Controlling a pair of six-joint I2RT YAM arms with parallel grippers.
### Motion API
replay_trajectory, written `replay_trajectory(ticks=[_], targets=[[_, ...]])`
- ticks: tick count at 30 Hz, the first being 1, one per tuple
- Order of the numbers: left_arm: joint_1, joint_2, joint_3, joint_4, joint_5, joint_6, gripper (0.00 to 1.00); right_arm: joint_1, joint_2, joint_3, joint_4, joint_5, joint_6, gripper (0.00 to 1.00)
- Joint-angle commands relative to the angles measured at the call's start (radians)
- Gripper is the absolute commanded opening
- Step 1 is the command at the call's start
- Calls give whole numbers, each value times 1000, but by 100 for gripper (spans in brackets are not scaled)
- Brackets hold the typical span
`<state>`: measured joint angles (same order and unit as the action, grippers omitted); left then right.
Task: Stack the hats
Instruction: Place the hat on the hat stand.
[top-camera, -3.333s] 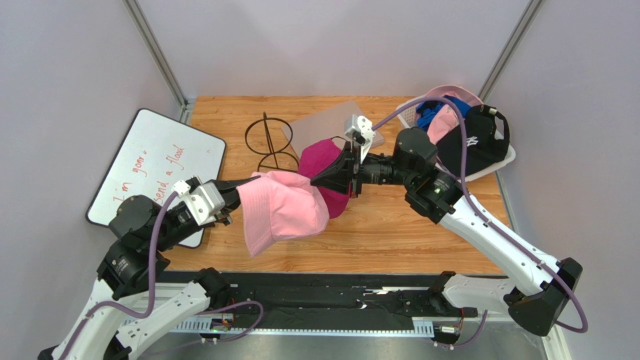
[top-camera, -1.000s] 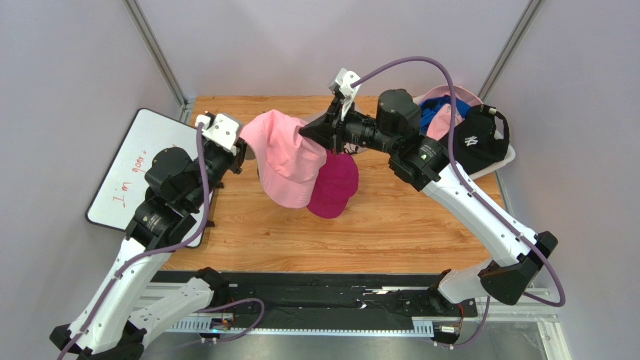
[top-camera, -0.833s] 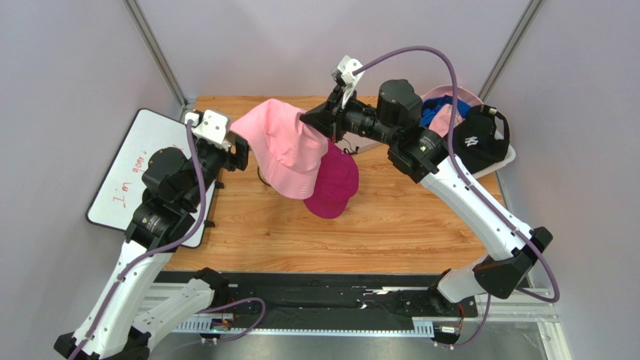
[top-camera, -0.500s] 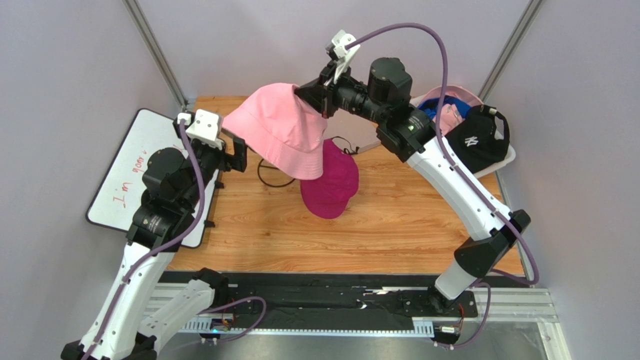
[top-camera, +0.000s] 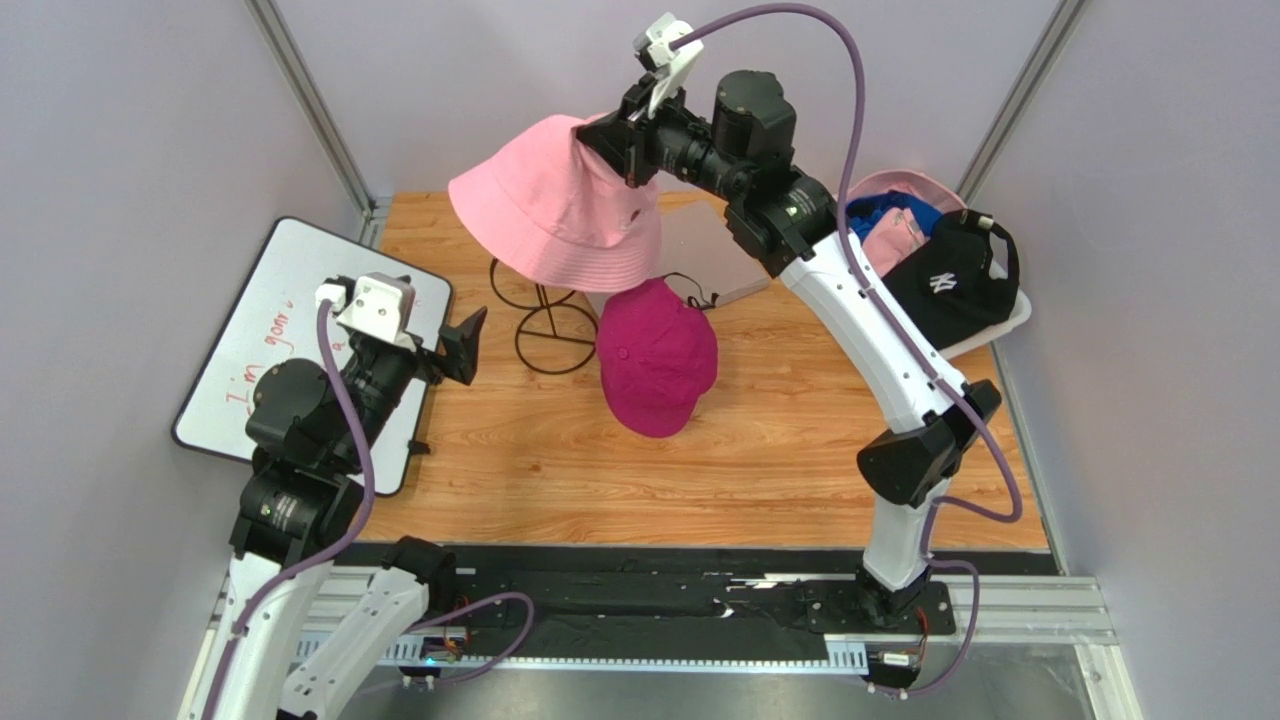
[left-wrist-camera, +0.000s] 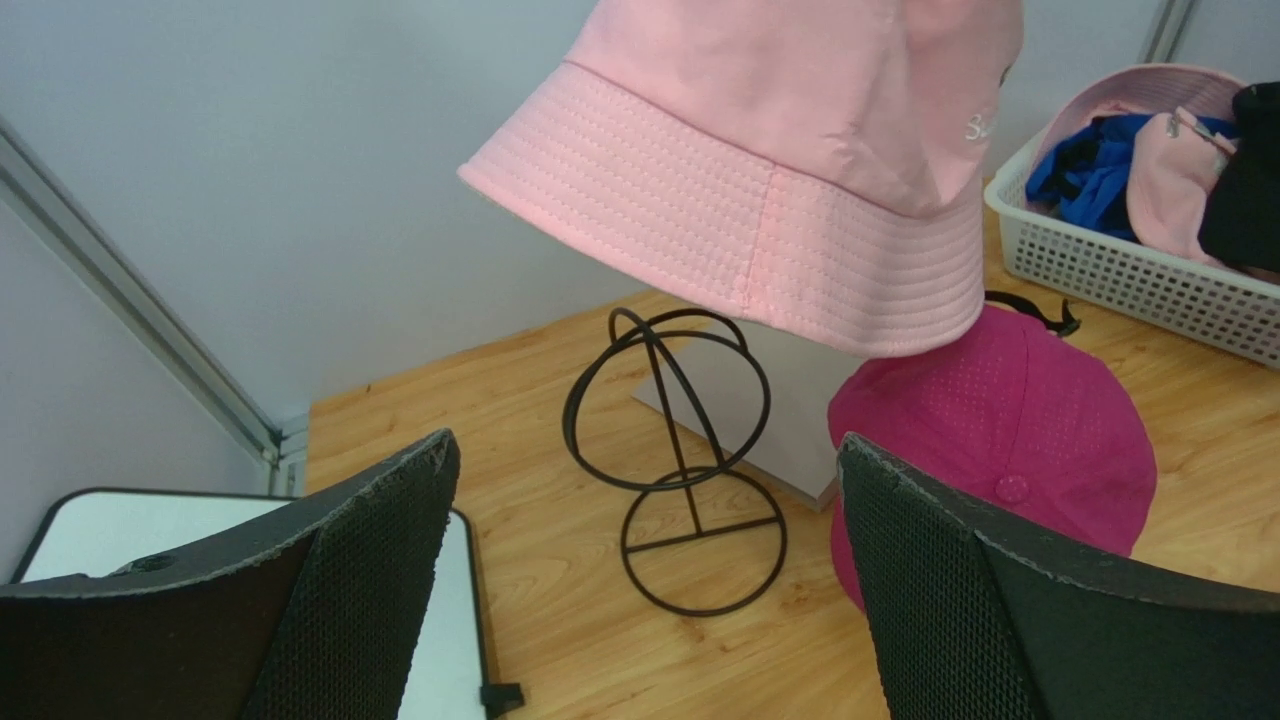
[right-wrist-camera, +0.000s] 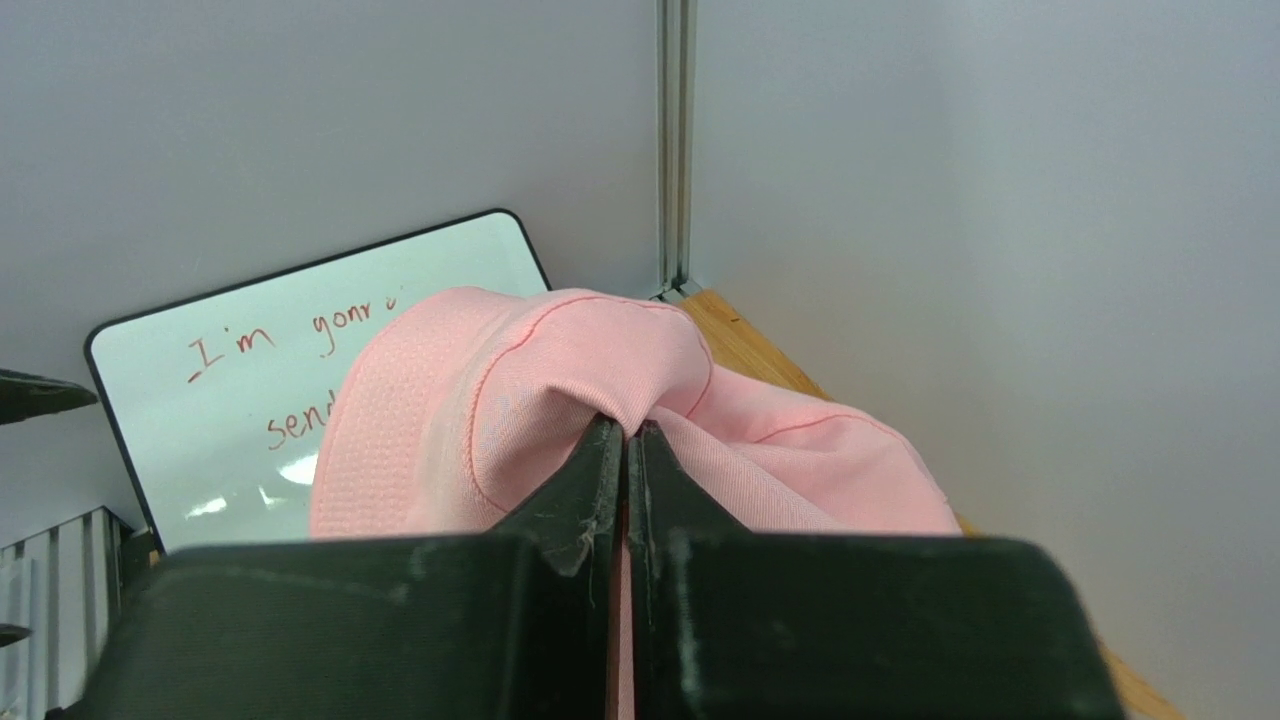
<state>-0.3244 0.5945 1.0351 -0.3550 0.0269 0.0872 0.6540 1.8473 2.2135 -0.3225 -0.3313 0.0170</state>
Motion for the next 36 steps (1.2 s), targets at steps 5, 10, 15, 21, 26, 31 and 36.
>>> replay_trajectory(ticks=[5, 10, 15, 21, 26, 31, 36], targets=[[56, -22, -10, 37, -25, -10, 100, -2, 159, 169, 17, -15, -12, 0], [87, -38, -23, 50, -25, -23, 100, 1, 194, 175, 51, -12, -12, 0], [102, -42, -27, 56, -25, -29, 100, 1, 211, 176, 76, -5, -12, 0], [122, -45, -29, 56, -18, -41, 100, 13, 259, 180, 69, -18, -12, 0], [130, -47, -29, 59, -8, -44, 100, 41, 305, 189, 62, -14, -43, 0], [133, -45, -32, 63, 2, -47, 100, 81, 345, 195, 42, -8, -63, 0], [134, -44, -32, 62, 8, -50, 100, 113, 362, 183, 17, 11, -103, 0]])
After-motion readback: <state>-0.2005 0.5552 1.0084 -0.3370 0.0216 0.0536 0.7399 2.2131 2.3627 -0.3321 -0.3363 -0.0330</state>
